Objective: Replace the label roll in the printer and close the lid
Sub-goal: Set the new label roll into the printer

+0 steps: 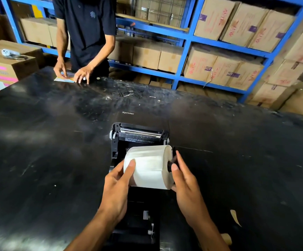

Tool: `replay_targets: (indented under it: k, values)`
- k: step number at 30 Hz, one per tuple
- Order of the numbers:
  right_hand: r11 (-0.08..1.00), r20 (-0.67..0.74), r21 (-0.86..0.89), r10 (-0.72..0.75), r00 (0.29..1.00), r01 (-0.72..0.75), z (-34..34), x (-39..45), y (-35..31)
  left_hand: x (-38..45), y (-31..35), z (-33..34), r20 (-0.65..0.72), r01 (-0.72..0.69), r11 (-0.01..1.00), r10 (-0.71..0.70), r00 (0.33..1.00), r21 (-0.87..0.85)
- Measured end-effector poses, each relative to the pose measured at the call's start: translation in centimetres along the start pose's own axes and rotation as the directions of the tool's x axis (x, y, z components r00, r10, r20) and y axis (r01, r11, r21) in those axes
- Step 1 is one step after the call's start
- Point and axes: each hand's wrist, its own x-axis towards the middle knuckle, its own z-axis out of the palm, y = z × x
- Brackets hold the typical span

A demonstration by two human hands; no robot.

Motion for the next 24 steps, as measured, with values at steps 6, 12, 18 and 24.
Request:
replay_targets:
  k: [6, 12, 18, 24]
  values:
    - [0.998, -0.168, 0.051, 0.03, 0.985, -0.021, 0.8, -0.2, 0.4, -0.2, -0.4, 0.3, -0.029, 0.035, 0.999, -0.035, 0.999, -0.001]
    - [0.98, -0.155, 0.186, 0.098, 0.983, -0.069, 0.7, -0.2, 0.6, -0.6, -0.8, -0.3, -0.062, 0.031, 0.999, -0.033, 0.998, -0.031]
    - [0.98, -0.128, 0.177, 0.119, 0.985, -0.096, 1.2, -0.4, 0.6, -1.0, -1.1, -0.8, -0.064, 0.013, 0.998, -0.017, 0.998, -0.054]
    - [0.991, -0.192, 0.133, 0.047, 0.98, -0.021, 2.3, -0.9, 0.4, -1.4, -1.2, -1.2, -0.041, 0.013, 0.993, -0.018, 0.999, -0.121]
